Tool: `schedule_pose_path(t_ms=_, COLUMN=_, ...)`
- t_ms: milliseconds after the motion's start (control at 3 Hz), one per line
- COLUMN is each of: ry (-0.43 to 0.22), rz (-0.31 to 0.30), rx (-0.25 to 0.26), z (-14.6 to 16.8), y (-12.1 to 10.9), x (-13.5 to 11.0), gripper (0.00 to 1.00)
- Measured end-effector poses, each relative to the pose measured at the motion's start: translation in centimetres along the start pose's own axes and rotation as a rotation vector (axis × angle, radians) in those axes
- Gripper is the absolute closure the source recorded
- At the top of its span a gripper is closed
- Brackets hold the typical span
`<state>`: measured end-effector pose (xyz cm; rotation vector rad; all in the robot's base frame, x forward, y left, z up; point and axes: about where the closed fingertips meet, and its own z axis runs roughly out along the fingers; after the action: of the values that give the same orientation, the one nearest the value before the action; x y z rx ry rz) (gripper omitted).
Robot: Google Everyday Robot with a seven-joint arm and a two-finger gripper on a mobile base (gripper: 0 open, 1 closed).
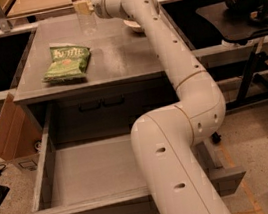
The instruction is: Place water bottle into top drawer
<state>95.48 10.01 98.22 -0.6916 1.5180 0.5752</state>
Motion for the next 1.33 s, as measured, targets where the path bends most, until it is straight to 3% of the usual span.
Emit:
schedule_pose_path(t_ms=333, ry=0.081, rz=0.093, rx=-0.09, z=-4.4, y=0.7, x=0.1, gripper=1.0)
schedule_pose_path(t_ms=667, ry=0.013, rz=0.107, rx=-0.065, z=-11.6, y=-0.6, x=-5.7, gripper=1.0)
schedule_pose_path(t_ms=1000, ry=-0.064, rz=0.062, rx=0.008, z=-22.0, y=-1.3, x=-12.5, gripper=1.0)
schedule_pose_path(t_ms=1333, ry=-0.091, rz=-0.006, rx=-0.025, z=-29.3, y=3.6, x=-16.4, gripper=1.0)
